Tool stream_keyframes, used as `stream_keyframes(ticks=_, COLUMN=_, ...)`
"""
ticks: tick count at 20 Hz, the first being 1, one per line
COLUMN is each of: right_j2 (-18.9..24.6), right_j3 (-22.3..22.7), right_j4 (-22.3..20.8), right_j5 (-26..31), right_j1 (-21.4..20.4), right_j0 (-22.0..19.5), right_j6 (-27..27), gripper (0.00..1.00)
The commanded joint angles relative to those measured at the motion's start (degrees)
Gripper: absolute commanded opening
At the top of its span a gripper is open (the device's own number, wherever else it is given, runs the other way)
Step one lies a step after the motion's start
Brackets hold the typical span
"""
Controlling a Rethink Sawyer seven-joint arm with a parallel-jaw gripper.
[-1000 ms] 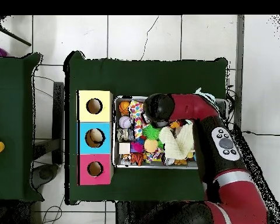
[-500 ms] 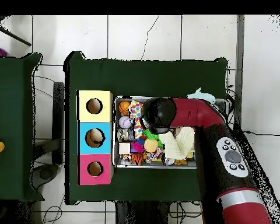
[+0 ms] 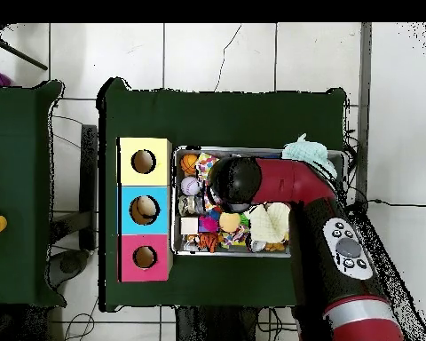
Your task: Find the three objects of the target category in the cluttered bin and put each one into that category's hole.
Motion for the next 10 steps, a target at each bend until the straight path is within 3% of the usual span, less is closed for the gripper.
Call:
stream_keyframes(ticks=1, right_j2=-0.1, right_j3=-1.7, right_j4=1.6, right_j5=-2.0, right_j1=5.2, right_j0=0.9, right_j6=8.8, gripper=1.0)
stream_keyframes(ticks=10, right_j2=1.0, right_j3=-7.7, right_j4=0.9, right_j5=1.7, right_j1=7.6, right_j0=1.7, right_j6=4.4, gripper=1.0)
